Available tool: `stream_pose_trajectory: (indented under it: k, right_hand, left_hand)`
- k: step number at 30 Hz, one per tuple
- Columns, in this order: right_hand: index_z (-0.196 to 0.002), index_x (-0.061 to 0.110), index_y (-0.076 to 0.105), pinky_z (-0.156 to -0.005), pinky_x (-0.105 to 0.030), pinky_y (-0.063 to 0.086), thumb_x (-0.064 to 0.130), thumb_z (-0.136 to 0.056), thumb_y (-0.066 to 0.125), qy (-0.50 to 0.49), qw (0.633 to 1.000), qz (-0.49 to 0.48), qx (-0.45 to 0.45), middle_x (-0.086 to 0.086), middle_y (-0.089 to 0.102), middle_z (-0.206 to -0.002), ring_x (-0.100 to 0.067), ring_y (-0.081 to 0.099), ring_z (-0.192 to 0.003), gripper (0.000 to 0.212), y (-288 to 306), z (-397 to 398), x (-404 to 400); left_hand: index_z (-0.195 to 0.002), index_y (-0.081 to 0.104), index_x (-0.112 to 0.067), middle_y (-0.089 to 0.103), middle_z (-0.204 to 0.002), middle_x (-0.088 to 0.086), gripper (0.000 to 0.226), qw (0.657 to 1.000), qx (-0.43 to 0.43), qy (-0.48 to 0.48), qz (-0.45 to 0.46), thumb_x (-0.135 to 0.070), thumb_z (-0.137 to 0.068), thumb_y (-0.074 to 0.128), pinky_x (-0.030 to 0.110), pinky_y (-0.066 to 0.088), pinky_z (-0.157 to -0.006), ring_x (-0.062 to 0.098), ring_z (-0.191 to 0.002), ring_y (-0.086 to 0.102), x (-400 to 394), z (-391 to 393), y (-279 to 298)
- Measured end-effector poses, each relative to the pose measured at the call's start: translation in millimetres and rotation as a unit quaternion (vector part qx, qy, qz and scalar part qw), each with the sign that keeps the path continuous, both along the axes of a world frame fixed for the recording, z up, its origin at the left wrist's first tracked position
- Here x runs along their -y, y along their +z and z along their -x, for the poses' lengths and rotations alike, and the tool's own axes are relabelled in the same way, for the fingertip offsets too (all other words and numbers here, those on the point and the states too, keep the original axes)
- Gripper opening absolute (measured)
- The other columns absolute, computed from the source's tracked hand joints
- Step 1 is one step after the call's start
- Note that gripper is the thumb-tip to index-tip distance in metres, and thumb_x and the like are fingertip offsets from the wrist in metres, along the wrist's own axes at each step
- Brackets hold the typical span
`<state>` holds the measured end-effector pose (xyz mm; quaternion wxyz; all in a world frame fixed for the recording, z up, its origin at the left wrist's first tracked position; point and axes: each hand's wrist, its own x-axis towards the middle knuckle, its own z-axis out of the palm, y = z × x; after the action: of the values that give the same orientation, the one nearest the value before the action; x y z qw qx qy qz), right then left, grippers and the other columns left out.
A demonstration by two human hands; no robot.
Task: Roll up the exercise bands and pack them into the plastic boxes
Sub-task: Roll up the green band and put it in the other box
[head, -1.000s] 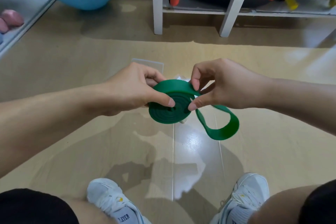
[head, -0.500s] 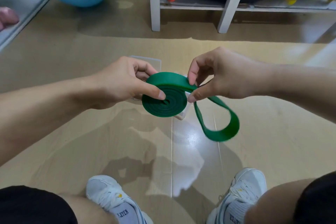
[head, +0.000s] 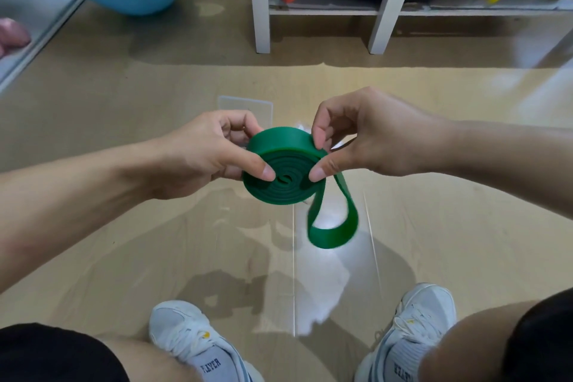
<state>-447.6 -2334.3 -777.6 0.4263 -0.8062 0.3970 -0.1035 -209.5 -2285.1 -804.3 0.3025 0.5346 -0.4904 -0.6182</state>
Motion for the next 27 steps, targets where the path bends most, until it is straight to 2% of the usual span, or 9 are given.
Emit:
stream_pose_trajectory:
  k: [3, 6, 9, 12, 16, 20, 23, 25, 27]
  right_hand:
    - [-0.082, 0.017, 0.064, -0.077, -0.037, 0.063, 0.017, -0.069, 0.091, -0.007, 0.999, -0.024, 0.020, -0.001, 0.073, -0.080, -0.024, 0.073, -0.082, 0.030, -2, -1, 0]
    - [-0.082, 0.017, 0.065, -0.072, -0.026, 0.060, 0.006, -0.069, 0.090, -0.033, 0.997, -0.060, 0.042, 0.001, 0.070, -0.078, -0.017, 0.070, -0.076, 0.030, 0, 0, 3]
    - [-0.083, 0.015, 0.066, -0.072, -0.027, 0.059, 0.000, -0.069, 0.088, -0.045, 0.993, -0.094, 0.050, -0.002, 0.069, -0.077, -0.014, 0.069, -0.074, 0.030, 1, 2, 5]
    - [-0.083, 0.016, 0.066, -0.071, -0.024, 0.058, 0.002, -0.068, 0.089, -0.040, 0.992, -0.105, 0.049, -0.002, 0.068, -0.076, -0.012, 0.067, -0.072, 0.031, -2, 2, 5]
    - [-0.086, 0.017, 0.066, -0.075, -0.028, 0.058, 0.011, -0.069, 0.089, -0.041, 0.993, -0.095, 0.054, -0.003, 0.067, -0.079, -0.016, 0.066, -0.076, 0.030, -6, 3, 2]
    - [-0.083, 0.013, 0.065, -0.081, -0.040, 0.059, 0.025, -0.065, 0.090, -0.042, 0.995, -0.068, 0.053, -0.018, 0.071, -0.086, -0.035, 0.070, -0.088, 0.033, -5, 1, 1]
    - [-0.079, 0.016, 0.067, -0.079, -0.040, 0.058, 0.028, -0.066, 0.092, -0.041, 0.998, -0.031, 0.018, -0.009, 0.075, -0.085, -0.029, 0.072, -0.085, 0.031, 1, -3, 0]
    - [-0.076, 0.022, 0.068, -0.075, -0.037, 0.059, 0.033, -0.067, 0.093, -0.024, 0.999, 0.009, -0.035, -0.002, 0.077, -0.082, -0.020, 0.072, -0.077, 0.028, 3, -7, -3]
    - [-0.075, 0.028, 0.068, -0.069, -0.033, 0.056, 0.037, -0.068, 0.092, 0.003, 0.994, 0.062, -0.088, 0.002, 0.076, -0.080, -0.011, 0.069, -0.070, 0.026, 3, -13, -9]
  left_hand:
    - [-0.083, 0.055, -0.010, 0.074, -0.087, 0.011, 0.040, 1.000, 0.001, -0.001, -0.004, 0.008, -0.057, 0.080, 0.028, 0.059, -0.063, 0.024, -0.079, 0.075, -2, 3, -2]
    - [-0.090, 0.059, -0.011, 0.077, -0.096, 0.007, 0.047, 1.000, 0.024, -0.003, 0.012, -0.001, -0.058, 0.092, 0.027, 0.059, -0.066, 0.021, -0.084, 0.076, -2, 9, 1]
    - [-0.099, 0.065, -0.017, 0.079, -0.106, 0.006, 0.045, 0.998, 0.061, -0.014, 0.024, -0.022, -0.065, 0.093, 0.037, 0.062, -0.075, 0.022, -0.094, 0.077, 0, 12, 10]
    - [-0.100, 0.067, -0.017, 0.079, -0.104, 0.008, 0.041, 0.995, 0.094, -0.019, 0.030, -0.031, -0.067, 0.085, 0.042, 0.061, -0.074, 0.024, -0.092, 0.076, -1, 14, 14]
    - [-0.098, 0.065, -0.015, 0.078, -0.104, 0.011, 0.039, 0.997, 0.080, -0.001, 0.017, -0.032, -0.066, 0.078, 0.045, 0.061, -0.076, 0.026, -0.090, 0.075, -4, 15, 14]
    - [-0.097, 0.064, -0.013, 0.077, -0.094, 0.008, 0.037, 0.999, 0.040, 0.007, -0.026, -0.020, -0.070, 0.088, 0.046, 0.063, -0.072, 0.020, -0.082, 0.073, -4, 10, 10]
    - [-0.098, 0.060, -0.014, 0.076, -0.096, 0.005, 0.031, 0.999, 0.011, 0.000, -0.047, -0.021, -0.073, 0.077, 0.049, 0.062, -0.077, 0.018, -0.086, 0.073, -3, 8, 8]
    - [-0.104, 0.059, -0.016, 0.077, -0.105, 0.000, 0.041, 0.996, 0.062, -0.047, -0.041, -0.026, -0.071, 0.080, 0.048, 0.062, -0.081, 0.016, -0.093, 0.074, -3, 11, 8]
    - [-0.110, 0.062, -0.032, 0.077, -0.105, -0.008, 0.055, 0.975, 0.197, -0.106, 0.008, -0.041, -0.063, 0.090, 0.044, 0.061, -0.087, 0.011, -0.094, 0.074, -5, 19, 10]
